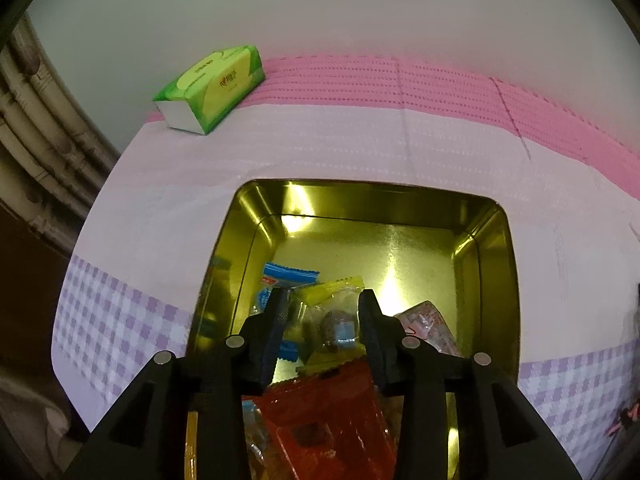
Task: Organize snacks
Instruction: 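Carry the yellow candy packet into the tin and open left gripper, then carry the silver-wrapped block over the tin, lower it and open right gripper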
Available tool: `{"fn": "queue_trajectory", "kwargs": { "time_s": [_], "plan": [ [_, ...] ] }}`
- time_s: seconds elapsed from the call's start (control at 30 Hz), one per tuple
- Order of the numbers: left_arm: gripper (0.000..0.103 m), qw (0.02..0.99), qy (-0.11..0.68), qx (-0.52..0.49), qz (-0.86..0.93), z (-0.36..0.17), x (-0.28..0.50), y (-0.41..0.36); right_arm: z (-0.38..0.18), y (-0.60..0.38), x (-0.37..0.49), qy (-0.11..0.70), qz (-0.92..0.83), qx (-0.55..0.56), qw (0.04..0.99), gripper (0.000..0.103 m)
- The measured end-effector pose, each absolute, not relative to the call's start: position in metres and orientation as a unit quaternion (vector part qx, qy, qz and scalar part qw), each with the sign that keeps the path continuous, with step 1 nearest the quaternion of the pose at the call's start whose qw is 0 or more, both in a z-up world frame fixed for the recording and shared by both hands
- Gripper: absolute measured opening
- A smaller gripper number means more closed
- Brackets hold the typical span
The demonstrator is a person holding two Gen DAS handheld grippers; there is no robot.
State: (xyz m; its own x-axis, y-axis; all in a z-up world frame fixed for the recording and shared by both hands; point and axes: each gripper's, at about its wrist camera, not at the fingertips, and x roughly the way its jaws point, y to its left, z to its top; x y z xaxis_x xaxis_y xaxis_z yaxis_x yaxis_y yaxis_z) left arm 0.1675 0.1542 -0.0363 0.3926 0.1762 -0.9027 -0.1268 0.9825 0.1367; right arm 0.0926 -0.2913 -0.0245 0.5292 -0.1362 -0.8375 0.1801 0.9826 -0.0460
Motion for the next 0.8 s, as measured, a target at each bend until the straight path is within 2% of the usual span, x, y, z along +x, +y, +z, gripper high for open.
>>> {"fn": "queue_trajectory", "kwargs": {
  "time_s": [0.33, 0.5, 0.8],
  "plan": [
    [0.047, 0.848, 0.522, 0.015, 0.092, -0.013, 0.158, 0.154, -0.025, -0.291, 0.093, 0.476, -0.091, 0.022, 0.874, 0.059],
    [0.058, 0.854, 0.512, 0.011, 0.094, -0.001, 0.147, 0.154, -0.025, -0.290, 0.093, 0.476, -0.091, 0.021, 0.874, 0.059],
    [0.059, 0.858, 0.506, 0.024, 0.086, 0.018, 0.118, 0.158, -0.025, -0.292, 0.093, 0.475, -0.092, 0.020, 0.875, 0.059]
  ]
}}
